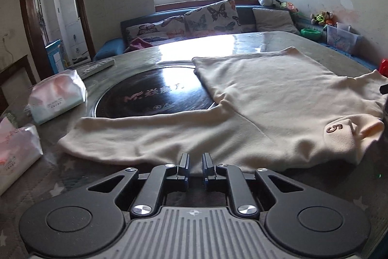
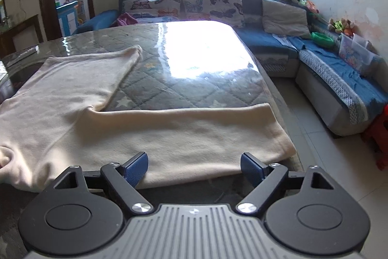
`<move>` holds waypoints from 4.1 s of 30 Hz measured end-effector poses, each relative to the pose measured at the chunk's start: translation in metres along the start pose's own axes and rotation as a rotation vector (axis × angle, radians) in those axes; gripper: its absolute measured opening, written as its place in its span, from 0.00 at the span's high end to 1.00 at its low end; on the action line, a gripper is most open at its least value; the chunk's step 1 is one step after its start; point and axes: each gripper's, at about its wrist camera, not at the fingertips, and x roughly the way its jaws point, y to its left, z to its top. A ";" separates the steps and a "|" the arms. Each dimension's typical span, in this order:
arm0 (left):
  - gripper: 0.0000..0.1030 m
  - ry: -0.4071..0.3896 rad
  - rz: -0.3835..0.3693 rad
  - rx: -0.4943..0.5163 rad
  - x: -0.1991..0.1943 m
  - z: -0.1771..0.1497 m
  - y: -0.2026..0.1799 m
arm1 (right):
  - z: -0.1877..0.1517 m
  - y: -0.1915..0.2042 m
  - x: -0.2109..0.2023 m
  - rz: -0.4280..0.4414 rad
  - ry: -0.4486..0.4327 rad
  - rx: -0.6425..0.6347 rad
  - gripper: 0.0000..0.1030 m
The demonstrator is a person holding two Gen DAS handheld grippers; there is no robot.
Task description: Fold clothes
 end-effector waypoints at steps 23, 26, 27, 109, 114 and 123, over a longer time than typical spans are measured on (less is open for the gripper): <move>0.78 -0.081 -0.463 0.287 -0.004 0.031 -0.103 | 0.007 0.149 -0.036 0.468 -0.012 -0.371 0.46; 0.78 -0.090 -0.462 0.338 -0.002 0.029 -0.105 | 0.003 0.164 -0.038 0.488 0.001 -0.427 0.54; 0.78 -0.088 -0.466 0.350 -0.001 0.027 -0.106 | 0.001 0.168 -0.038 0.488 0.007 -0.447 0.60; 0.95 -0.064 -0.643 0.267 0.040 0.065 -0.159 | -0.016 0.069 -0.022 0.324 0.001 -0.122 0.82; 0.95 -0.050 -0.681 0.291 0.049 0.067 -0.184 | -0.013 0.053 -0.033 0.313 -0.019 -0.101 0.82; 0.95 -0.020 -0.704 0.329 0.054 0.058 -0.205 | -0.012 0.017 -0.016 0.191 -0.024 -0.050 0.81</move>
